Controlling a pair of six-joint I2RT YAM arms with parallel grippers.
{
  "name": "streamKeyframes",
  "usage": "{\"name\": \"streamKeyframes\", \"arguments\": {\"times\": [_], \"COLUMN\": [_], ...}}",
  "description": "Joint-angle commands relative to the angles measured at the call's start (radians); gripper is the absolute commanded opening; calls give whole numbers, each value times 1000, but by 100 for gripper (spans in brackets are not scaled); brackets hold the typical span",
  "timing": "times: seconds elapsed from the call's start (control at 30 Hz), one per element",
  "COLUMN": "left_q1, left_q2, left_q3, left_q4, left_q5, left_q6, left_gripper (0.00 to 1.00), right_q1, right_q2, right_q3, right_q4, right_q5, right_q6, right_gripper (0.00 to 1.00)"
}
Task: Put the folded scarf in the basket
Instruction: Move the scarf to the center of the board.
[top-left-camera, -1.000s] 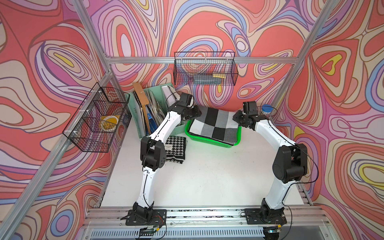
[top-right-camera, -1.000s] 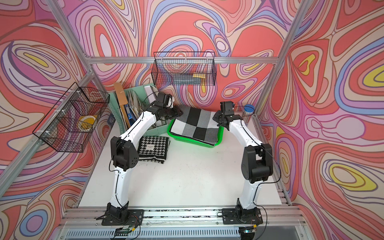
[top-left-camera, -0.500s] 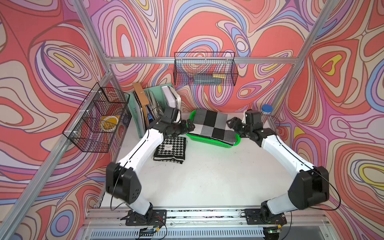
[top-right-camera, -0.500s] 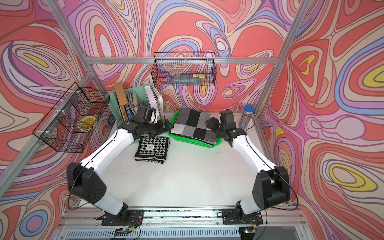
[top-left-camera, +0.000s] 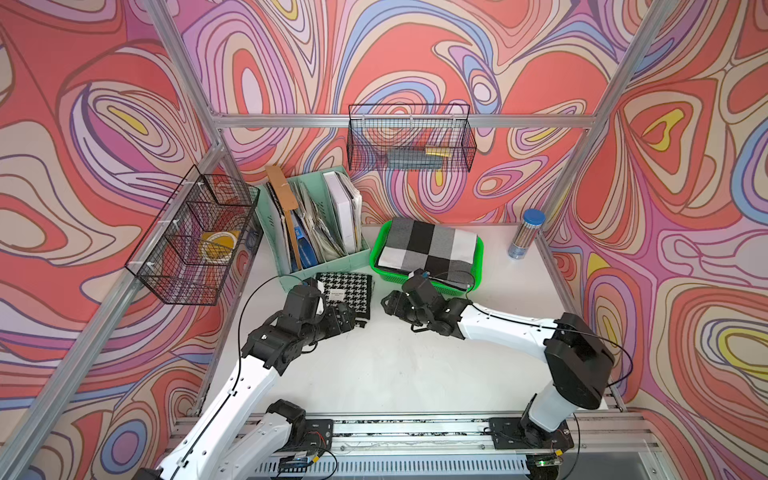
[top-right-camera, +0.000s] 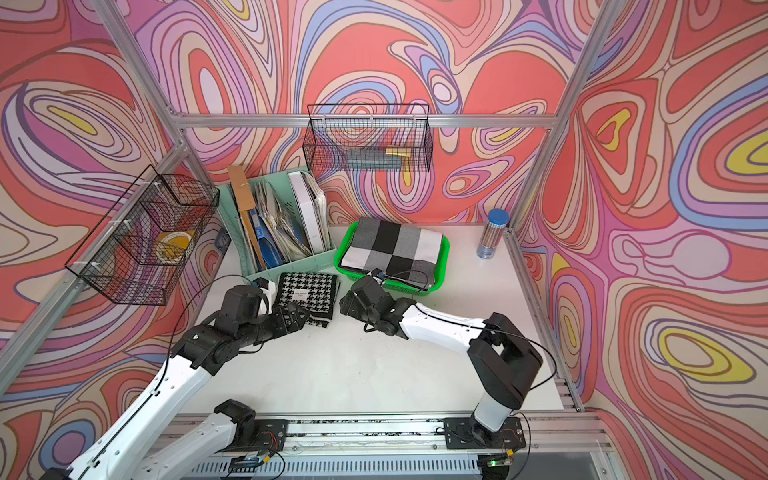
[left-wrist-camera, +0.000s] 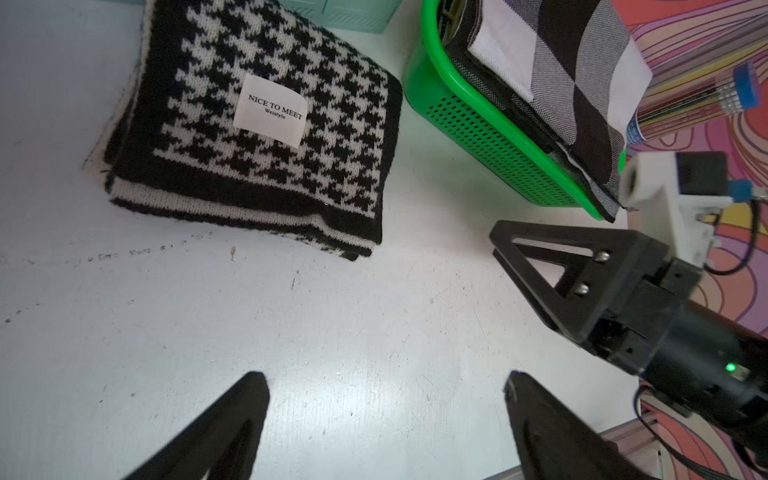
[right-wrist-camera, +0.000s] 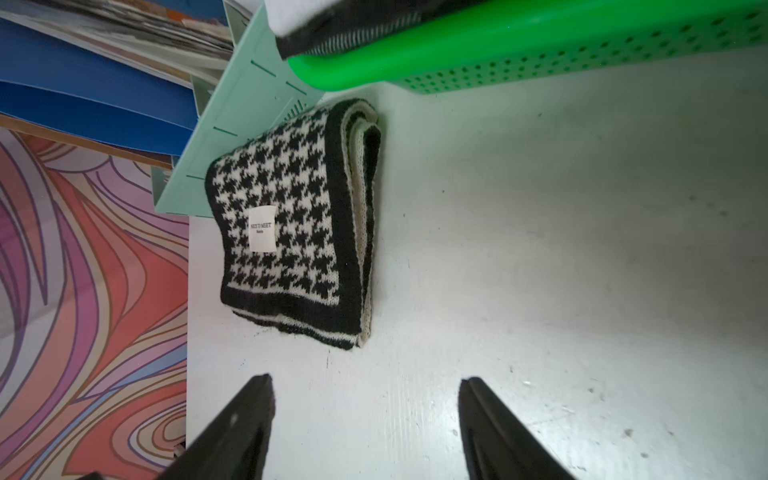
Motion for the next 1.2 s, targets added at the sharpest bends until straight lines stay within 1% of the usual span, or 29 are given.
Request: {"name": "streamKeyframes", "arguments": {"times": [0.0, 0.1, 0.2, 0.27, 0.4, 0.53, 0.63, 0.77, 0.9, 0.93, 1.0, 1.03, 1.07, 1.1, 1.17], "left_q1": [3, 3, 3, 3, 4, 4, 4, 3, 4, 3, 3, 4, 4, 4, 3], "left_q2": [-15, -25, -46, -68, -114, -119, -109, -87, -71, -70, -70, -71, -72, -73, -75], "left_q3": [-16, -26, -31, -41, -69, -68, -64, -56, -44, -43, -45, -45, -46, -46, -44], "left_q4": [-26, -14, -44, -56, -44, -50, -67, -79, -86, -85, -87, -90, -93, -95, -96], "left_q5": [-22, -47, -134, -165, -194, -195, -205, -235, -241, -242, -244, -244, -244, -242, -238], "left_q6": [-39, -34, -22, -24, -35, -40, -40, -28, -24, -25, -33, -39, -46, -49, -51], "left_gripper": [94, 94, 95, 95, 96, 95, 96, 95, 96, 96, 95, 96, 95, 96, 96], "right_q1": [21, 34, 48, 51, 50, 51, 51, 49, 47, 47, 48, 49, 49, 49, 49], "right_q2": [64, 149, 218, 261, 346, 407, 448, 473, 516, 528, 548, 553, 552, 542, 497], "right_q3": [55, 93, 154, 194, 273, 338, 395, 402, 420, 429, 460, 476, 483, 479, 438], "right_q4": [37, 38, 31, 29, 35, 42, -30, -48, -15, -11, -34, -57, -78, -102, -123], "right_q5": [61, 63, 59, 53, 39, 26, 43, 73, 31, 21, 14, 24, 32, 48, 64], "right_q6": [35, 59, 60, 57, 50, 47, 56, 64, 50, 47, 33, 25, 15, 20, 31], "right_gripper": [72, 72, 72, 72, 72, 72, 72, 72, 67, 65, 56, 47, 11, 0, 0]}}
